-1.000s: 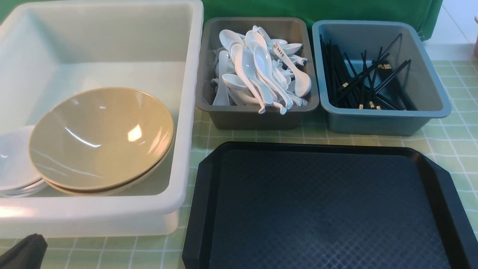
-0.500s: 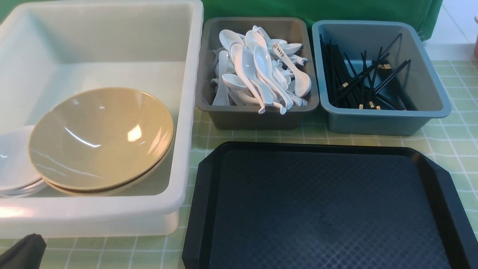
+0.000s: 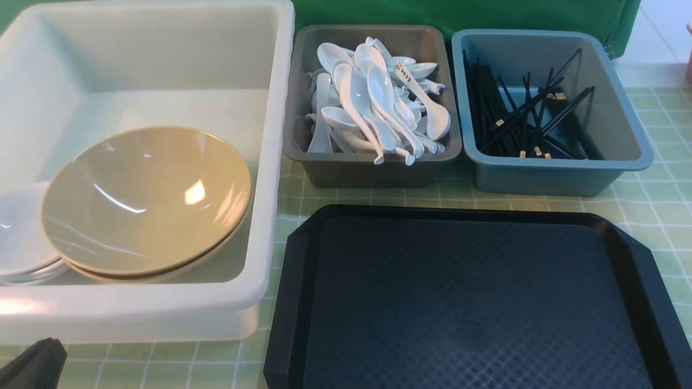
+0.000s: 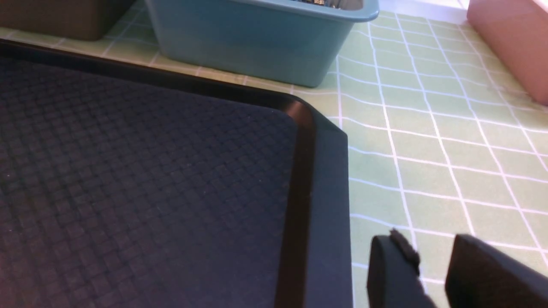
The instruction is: On green table put chopsticks spoon bowls plates into blue grey white boxes.
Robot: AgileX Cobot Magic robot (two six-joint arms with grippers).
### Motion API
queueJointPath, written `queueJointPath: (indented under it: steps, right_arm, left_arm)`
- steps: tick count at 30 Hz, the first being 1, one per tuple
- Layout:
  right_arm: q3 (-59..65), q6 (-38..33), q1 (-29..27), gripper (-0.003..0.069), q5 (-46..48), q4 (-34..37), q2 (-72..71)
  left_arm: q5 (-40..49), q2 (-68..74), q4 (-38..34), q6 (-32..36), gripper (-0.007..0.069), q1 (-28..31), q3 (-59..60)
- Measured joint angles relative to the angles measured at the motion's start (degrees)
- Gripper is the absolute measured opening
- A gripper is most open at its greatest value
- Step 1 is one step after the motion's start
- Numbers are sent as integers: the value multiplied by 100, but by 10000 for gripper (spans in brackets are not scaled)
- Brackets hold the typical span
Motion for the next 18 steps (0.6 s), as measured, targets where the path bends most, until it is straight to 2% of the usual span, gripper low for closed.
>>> queueJointPath:
  steps: [18]
  right_arm:
    - [4,0,0,216,-2,0,0]
  left_arm:
    - [0,0,0,0,-1,0,0]
